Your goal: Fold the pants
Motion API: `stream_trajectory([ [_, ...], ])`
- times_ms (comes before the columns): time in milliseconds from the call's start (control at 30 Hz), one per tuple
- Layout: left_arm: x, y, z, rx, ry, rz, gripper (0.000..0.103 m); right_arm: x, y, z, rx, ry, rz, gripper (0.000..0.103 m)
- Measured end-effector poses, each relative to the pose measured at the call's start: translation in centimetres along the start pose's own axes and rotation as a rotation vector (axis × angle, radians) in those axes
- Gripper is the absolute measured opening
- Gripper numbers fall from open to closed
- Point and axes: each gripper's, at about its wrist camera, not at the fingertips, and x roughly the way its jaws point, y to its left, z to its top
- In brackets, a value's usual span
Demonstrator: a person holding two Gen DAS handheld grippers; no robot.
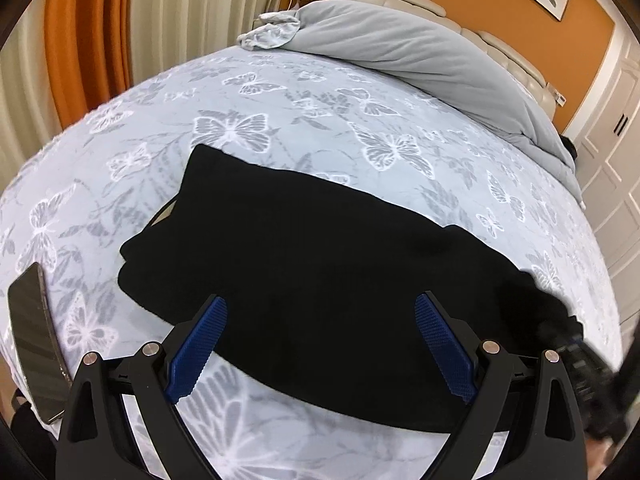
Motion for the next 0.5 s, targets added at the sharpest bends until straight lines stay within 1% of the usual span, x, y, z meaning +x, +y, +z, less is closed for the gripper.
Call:
stream_trajectory([
  [67,0.2,1.0,0.3,-0.036,0.021,-0.037,0.093,1.2,0.6,-0.7,-0.022,0.051,0.010,0.037],
  [100,0.4,1.9,0.5,-0.072,0.038,-0.062,0.093,1.1,0.9,-0.9,-0.037,0.054,0.020,0.041],
  [167,0.7,3.9,0.7,-0.151,0.052,-0.075,0.093,-0.1,1.3,-0.9,-0.043,0.042,0.056,0.062],
  [200,0.7,4.8,0.9,-0.185,0.051,-0.071,0.093,-1.6,1.3,-0.7,-0.037,0.027,0.074,0.065],
  [267,0.6,7.5,1.1,-0.290,0.043,-0.059,0.093,-4.3,0.6,-0.5,-0.023,-0.028,0.076,0.072],
  [300,0.5,8.5,1.1,-0.327,0.038,-0.052,0.093,-5.8,-0.2,-0.4,-0.013,-0.055,0.053,0.075],
  [333,0.3,9.5,1.2,-0.363,0.031,-0.041,0.093,-6.7,-1.0,-0.3,0.000,-0.067,0.029,0.081],
  [400,0.3,11.4,1.0,-0.424,0.027,0.003,0.093,-9.1,-4.0,-0.6,0.067,-0.100,-0.038,0.082],
  [433,0.6,12.2,0.9,-0.455,0.038,0.019,0.093,-9.7,-5.3,-0.7,0.097,-0.102,-0.057,0.082],
  [467,1.0,13.0,0.5,-0.490,0.057,0.017,0.093,-10.4,-7.1,-1.0,0.141,-0.098,-0.087,0.083],
  [500,2.0,13.9,0.0,-0.546,0.097,-0.004,0.093,-10.8,-8.2,-1.2,0.171,-0.095,-0.110,0.083],
])
